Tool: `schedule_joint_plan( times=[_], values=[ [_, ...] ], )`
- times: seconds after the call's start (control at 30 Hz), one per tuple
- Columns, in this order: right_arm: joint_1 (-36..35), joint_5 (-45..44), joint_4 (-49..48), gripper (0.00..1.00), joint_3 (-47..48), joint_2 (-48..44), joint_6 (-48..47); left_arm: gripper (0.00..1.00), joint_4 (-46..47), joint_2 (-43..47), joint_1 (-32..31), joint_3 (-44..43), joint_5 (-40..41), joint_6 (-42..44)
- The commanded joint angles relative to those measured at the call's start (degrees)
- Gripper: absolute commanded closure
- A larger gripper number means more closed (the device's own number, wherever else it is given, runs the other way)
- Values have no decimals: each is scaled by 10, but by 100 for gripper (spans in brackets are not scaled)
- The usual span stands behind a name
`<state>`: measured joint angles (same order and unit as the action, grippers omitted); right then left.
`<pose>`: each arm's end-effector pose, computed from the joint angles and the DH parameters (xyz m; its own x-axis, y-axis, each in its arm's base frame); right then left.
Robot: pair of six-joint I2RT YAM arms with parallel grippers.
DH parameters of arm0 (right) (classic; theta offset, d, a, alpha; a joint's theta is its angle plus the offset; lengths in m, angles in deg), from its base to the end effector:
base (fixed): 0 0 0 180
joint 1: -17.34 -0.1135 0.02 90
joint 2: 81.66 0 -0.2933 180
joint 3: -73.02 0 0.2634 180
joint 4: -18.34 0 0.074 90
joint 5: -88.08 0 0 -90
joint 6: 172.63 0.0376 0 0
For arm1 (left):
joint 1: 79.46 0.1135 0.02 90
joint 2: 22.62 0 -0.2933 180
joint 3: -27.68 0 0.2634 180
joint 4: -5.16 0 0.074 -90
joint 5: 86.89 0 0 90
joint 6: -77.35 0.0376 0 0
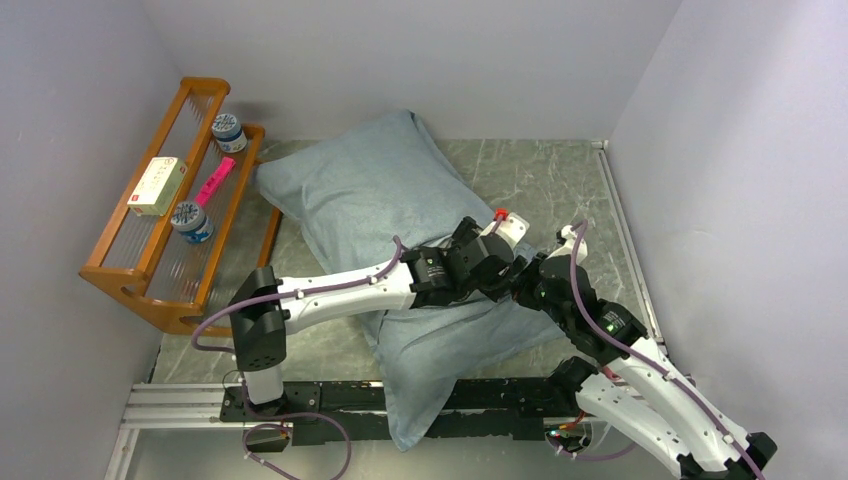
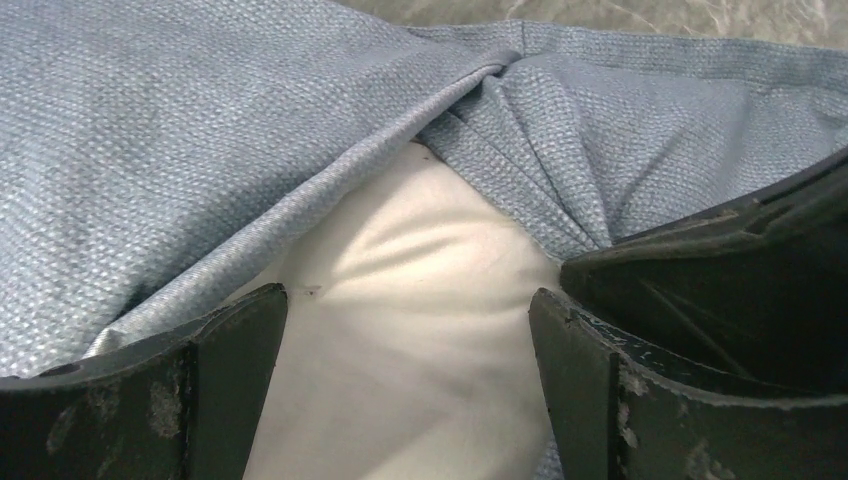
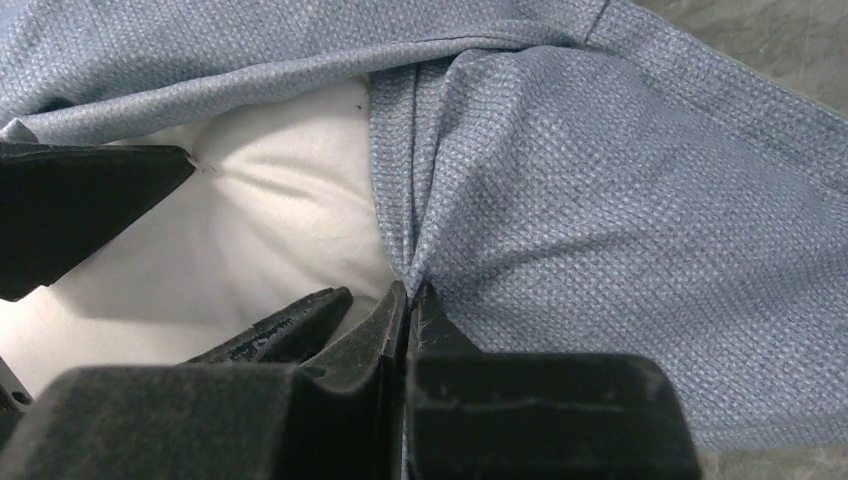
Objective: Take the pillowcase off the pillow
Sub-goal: Remove the pillow from the pillowcase.
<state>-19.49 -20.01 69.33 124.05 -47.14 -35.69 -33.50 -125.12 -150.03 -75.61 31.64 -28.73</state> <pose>0.1041 0.0634 0.2924 -0.5760 0.4363 -0.6913 0.0819 0.8722 0.4823 0.1604 -0.4008 0.3378 -0.3910 0.3768 -0.8397 0.6190 0.7828 0.0631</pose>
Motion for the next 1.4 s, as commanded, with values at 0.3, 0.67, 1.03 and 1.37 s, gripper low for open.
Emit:
schedule_joint_plan(
  times=[0.3, 0.67, 1.03, 1.37],
  values=[
    [0, -22, 11, 100, -17, -14, -13, 3, -69, -50, 5, 2, 9, -25],
    [1, -28, 16, 100, -21, 5, -5, 35, -35, -63, 36, 63, -4, -18],
    [0, -88, 50, 100, -11, 32, 23, 95, -27, 16, 73, 98, 14, 10],
    [1, -178, 158, 100, 0, 98, 139, 95, -17, 69, 127, 167, 3, 1]
  ],
)
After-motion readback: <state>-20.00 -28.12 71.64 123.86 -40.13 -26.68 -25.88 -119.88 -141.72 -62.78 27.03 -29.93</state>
